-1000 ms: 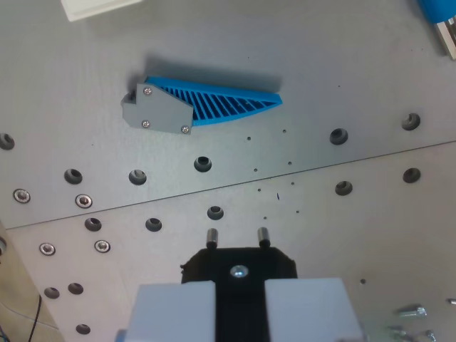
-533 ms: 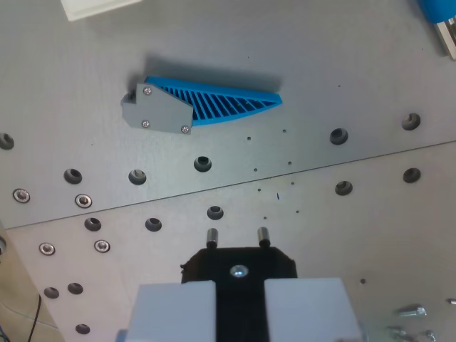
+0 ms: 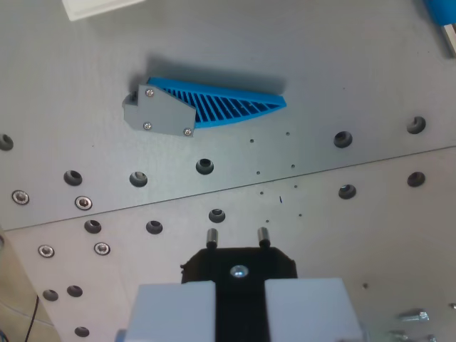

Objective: Move above the white socket

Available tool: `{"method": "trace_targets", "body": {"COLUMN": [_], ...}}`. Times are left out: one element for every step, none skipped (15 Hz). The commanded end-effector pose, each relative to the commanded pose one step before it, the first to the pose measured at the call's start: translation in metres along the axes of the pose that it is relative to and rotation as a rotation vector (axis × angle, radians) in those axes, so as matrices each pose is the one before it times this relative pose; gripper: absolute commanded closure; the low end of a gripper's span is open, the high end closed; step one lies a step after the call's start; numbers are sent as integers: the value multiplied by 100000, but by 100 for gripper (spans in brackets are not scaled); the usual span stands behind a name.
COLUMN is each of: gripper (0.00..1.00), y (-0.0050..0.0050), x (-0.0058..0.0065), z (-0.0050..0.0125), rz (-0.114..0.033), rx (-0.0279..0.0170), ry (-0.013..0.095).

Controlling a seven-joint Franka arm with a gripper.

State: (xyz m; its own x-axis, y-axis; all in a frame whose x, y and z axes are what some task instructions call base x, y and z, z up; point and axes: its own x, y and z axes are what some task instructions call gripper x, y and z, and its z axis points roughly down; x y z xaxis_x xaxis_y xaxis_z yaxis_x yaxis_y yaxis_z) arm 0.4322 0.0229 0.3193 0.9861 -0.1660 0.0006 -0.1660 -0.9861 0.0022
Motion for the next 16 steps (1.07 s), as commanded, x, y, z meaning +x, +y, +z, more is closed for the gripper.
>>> {"method": "trace_targets", "body": {"gripper": [100, 100, 100, 100, 100, 100, 100, 100, 100, 100, 100, 100, 100, 100, 100, 100], "y": [-648, -177, -197, -208, -208, -167, -165, -167, -171, -177, -186, -196, -206, -213, -217, -222], "x": [639, 157, 173, 190, 199, 169, 165, 158, 155, 157, 166, 181, 202, 224, 246, 265], "z": [1155, 379, 419, 458, 481, 406, 396, 383, 376, 377, 391, 417, 454, 495, 500, 500], "rz": [-3913, -707, -656, -534, -360, -351, -639, -728, -723, -870, -895, -782, -758, -749, -765, -766], "rx": [217, 16, -20, -76, -85, -89, -55, -67, -15, -90, -108, -56, -131, -27, -93, -123], "ry": [2094, 141, 73, -47, 34, -25, 142, -120, 101, -260, -307, -48, -382, -45, -275, -267]}}
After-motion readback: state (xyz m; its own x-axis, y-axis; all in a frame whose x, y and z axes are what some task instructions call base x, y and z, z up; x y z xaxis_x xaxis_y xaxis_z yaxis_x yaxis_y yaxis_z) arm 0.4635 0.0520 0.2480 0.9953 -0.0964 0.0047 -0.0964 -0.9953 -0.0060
